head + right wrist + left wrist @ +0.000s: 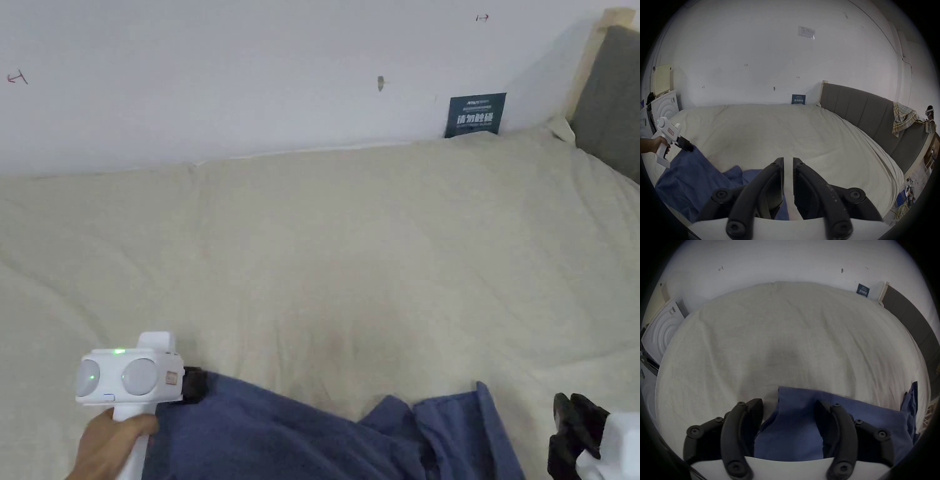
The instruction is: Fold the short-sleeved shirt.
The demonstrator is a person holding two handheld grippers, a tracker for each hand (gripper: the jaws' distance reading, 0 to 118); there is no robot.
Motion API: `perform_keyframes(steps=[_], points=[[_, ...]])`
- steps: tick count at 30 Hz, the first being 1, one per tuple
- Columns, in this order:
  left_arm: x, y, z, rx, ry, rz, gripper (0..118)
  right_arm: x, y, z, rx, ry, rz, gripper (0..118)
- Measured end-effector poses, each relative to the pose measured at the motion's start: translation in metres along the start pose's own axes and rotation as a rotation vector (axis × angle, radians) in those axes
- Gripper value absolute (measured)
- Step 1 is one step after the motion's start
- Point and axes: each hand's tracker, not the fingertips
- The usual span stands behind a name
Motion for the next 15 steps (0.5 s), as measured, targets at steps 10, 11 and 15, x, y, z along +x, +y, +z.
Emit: perform_keyframes(steps=[10,11,15], points=[[0.008,-0.004,0.03,0.089,0.004,-0.002,2,0.016,-0.018,-0.022,-0.268,0.041,-0.099,35],[0.006,-0.005,0.038,0.104,-0.006,0.02,2,0.016,-0.021,-0.027,-0.293,0.052,-0.112,47],[0.004,-0.011,0.092,0.19,-0.078,0.066,2,0.011,-0.039,-0.051,-0.4,0.094,-0.138,102]])
